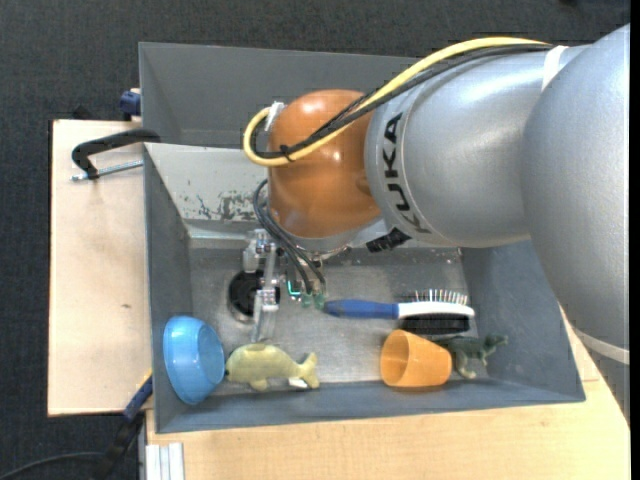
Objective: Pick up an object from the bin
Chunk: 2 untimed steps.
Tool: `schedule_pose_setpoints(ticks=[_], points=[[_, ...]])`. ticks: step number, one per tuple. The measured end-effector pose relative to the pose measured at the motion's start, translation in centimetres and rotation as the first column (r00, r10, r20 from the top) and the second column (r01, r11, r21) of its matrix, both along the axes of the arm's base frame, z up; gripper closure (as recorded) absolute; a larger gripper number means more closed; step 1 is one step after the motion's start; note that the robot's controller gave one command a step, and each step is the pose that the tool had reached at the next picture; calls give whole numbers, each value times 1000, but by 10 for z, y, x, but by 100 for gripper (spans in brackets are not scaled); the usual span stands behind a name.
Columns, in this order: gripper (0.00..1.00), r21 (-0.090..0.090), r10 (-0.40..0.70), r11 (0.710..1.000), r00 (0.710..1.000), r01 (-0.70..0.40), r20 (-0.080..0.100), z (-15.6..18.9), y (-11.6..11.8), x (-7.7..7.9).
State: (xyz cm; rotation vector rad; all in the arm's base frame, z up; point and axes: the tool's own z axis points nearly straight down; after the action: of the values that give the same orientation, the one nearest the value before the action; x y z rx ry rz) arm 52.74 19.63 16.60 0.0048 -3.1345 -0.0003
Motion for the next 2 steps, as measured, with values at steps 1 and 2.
schedule_pose_setpoints(ticks=[1,2], points=[[0,-2,99,995,995,-99,6,-99,-64,26],[0,4,88,996,996,-88,11,-95,-6,14]])
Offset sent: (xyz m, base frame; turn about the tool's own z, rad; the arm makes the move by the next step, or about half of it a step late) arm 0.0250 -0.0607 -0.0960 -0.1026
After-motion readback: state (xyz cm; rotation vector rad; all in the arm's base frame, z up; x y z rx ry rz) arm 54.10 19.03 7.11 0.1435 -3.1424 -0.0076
